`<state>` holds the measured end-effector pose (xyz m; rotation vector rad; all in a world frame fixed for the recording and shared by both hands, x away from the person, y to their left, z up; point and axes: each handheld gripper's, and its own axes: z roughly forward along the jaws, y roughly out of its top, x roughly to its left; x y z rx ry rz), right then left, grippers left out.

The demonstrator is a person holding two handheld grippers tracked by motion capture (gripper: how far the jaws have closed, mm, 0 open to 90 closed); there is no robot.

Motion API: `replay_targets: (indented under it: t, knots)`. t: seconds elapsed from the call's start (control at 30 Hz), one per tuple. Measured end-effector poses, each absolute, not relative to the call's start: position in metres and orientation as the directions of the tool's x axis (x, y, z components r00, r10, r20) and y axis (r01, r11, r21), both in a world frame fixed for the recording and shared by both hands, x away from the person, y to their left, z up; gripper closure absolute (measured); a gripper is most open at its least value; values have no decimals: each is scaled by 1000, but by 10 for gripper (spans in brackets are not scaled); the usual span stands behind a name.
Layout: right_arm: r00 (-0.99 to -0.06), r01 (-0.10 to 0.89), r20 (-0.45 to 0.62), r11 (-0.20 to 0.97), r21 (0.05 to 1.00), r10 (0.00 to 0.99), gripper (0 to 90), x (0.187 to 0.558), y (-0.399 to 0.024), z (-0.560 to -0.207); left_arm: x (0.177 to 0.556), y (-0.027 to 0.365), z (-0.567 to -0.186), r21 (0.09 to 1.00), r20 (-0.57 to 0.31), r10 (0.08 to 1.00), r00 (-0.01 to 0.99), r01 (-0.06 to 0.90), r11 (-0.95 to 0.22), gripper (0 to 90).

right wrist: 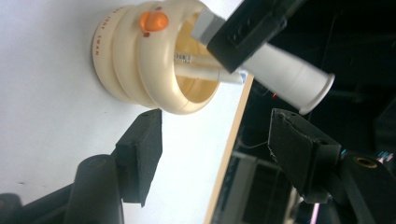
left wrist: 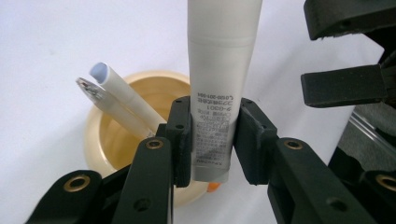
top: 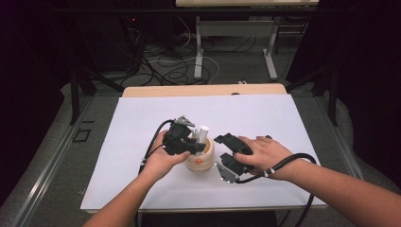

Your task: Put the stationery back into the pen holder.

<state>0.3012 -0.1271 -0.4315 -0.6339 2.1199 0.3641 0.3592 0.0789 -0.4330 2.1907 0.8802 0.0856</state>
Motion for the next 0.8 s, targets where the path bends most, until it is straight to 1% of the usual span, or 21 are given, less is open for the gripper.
replay_targets:
  t: [0.17, 0.2, 0.23, 0.37, 0.4, 0.53, 0.57, 0.6, 0.8]
  knots:
    - [-576, -491, -785, 865, 107, -229, 366, 307, -129, -434, 361, 82, -435, 698, -215, 640, 737, 575, -428, 689]
    - [-583, -477, -783, 872, 111, -219, 365, 308, -129, -433, 361, 83, -435, 699, -213, 642, 736, 574, -426, 689]
    - [-595, -458, -778, 880, 124, -200, 358, 309, -130, -433, 362, 84, -436, 701, -214, 645, 733, 575, -422, 690]
    - [-676, -359, -732, 906, 226, -85, 289, 313, -130, -436, 363, 86, -440, 712, -236, 670, 704, 594, -374, 690]
    - [-685, -348, -725, 907, 238, -73, 276, 315, -130, -435, 363, 87, -442, 712, -239, 673, 700, 598, -369, 690]
    - [-745, -269, -667, 905, 330, 21, 249, 319, -131, -435, 363, 87, -448, 718, -253, 694, 675, 611, -333, 690]
    - [-760, -229, -647, 911, 344, 54, 249, 319, -131, -434, 364, 88, -449, 717, -250, 692, 677, 610, -338, 690]
    - [-767, -223, -637, 899, 377, 76, 248, 321, -132, -435, 364, 88, -451, 718, -250, 692, 677, 609, -337, 690]
    - [-821, -60, -513, 857, 512, 249, 219, 330, -134, -432, 364, 88, -458, 723, -272, 710, 650, 625, -295, 689]
